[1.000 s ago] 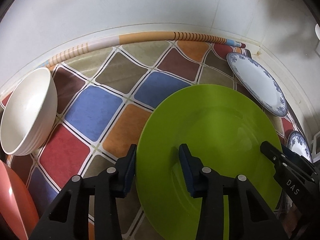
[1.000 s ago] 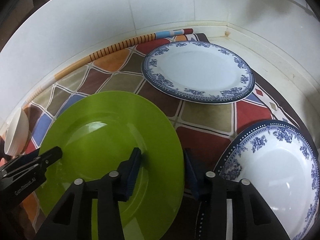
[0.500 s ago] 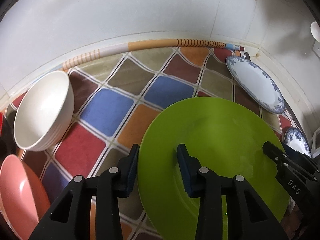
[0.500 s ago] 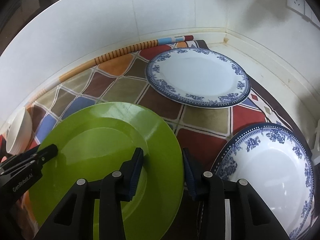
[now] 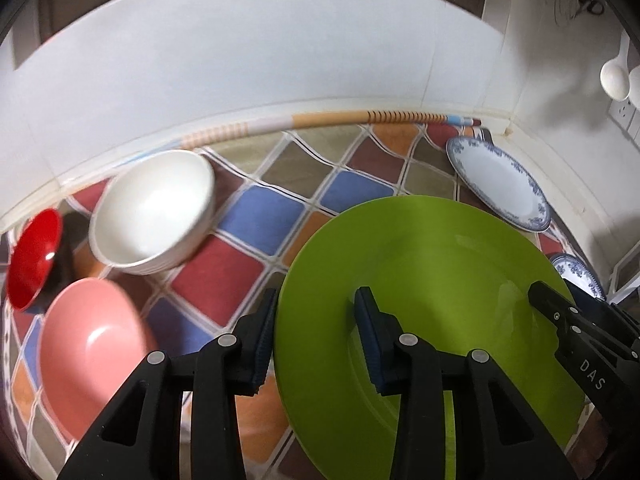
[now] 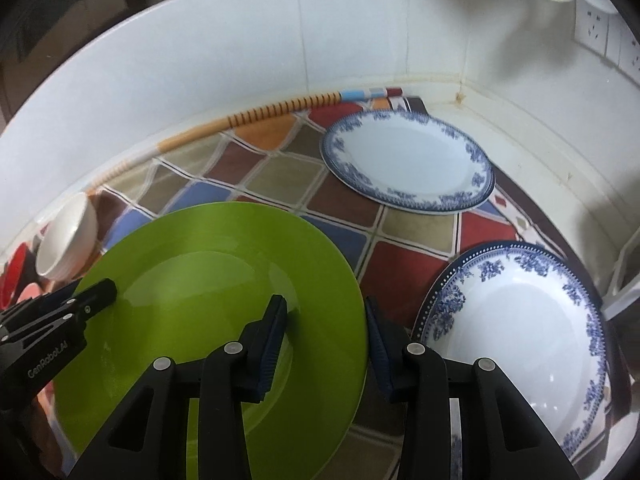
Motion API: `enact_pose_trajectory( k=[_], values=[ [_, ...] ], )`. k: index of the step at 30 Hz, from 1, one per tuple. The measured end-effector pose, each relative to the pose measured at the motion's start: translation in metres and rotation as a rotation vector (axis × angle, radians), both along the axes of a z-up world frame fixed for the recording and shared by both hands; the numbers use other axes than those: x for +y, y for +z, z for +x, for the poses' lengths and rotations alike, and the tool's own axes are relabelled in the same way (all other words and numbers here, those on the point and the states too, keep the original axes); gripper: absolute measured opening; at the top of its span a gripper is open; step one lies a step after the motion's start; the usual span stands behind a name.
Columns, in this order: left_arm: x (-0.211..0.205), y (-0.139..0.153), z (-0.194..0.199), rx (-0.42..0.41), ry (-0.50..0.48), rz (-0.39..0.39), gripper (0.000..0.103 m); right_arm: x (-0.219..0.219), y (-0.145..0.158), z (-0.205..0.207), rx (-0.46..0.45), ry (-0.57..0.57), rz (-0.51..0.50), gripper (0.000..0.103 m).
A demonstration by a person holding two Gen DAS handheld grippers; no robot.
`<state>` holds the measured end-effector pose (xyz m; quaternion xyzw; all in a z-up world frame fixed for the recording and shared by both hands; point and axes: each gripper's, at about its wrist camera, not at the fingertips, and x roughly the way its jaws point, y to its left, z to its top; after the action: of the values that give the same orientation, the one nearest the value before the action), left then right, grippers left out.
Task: Organize plates and bowls
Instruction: 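Lift the green plate with both tools and carry it toward the bowls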
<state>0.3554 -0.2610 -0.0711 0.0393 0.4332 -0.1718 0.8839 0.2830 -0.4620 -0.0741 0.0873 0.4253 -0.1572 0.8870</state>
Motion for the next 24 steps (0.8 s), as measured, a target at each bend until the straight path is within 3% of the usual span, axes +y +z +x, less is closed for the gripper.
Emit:
enact_pose_trajectory(
  k=[24],
  values=[
    [0.164, 0.046, -0.096, -0.136, 0.223, -0.077, 0.038, 0.147, 0.065, -0.054, -0.151, 0.224, -0.092, 0.040]
  ],
)
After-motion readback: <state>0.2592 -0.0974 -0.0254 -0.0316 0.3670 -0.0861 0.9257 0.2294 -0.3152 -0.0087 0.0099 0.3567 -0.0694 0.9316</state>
